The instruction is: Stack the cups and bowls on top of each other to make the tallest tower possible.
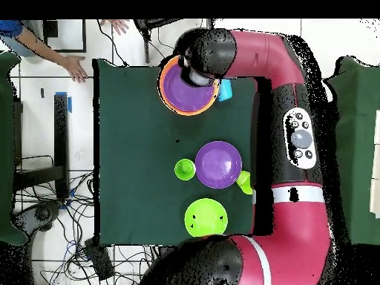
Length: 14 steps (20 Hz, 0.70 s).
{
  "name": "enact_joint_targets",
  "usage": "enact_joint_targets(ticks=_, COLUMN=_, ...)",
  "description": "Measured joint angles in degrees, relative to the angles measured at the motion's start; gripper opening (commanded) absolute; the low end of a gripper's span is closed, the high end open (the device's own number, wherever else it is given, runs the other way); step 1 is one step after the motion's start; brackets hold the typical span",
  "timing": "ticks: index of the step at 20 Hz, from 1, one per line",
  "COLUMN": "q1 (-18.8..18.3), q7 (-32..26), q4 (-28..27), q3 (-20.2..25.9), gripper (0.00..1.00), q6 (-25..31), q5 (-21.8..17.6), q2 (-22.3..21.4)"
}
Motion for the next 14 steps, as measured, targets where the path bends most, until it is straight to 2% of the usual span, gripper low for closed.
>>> enact_joint_targets(ticks=5, q1=-1.0, q7=0.0, q4=5.9, q3=0.0, gripper=1.0, q6=0.0, q5=0.7, q2=-4.0)
enact_joint_targets(ticks=9, q1=-2.9, q7=0.0, q4=12.2, q3=0.0, gripper=1.0, q6=0.0, q5=1.4, q2=-8.7)
enact_joint_targets(ticks=14, q1=-7.1, q7=0.0, q4=21.4, q3=0.1, gripper=1.0, q6=-0.3, q5=2.6, q2=-15.6)
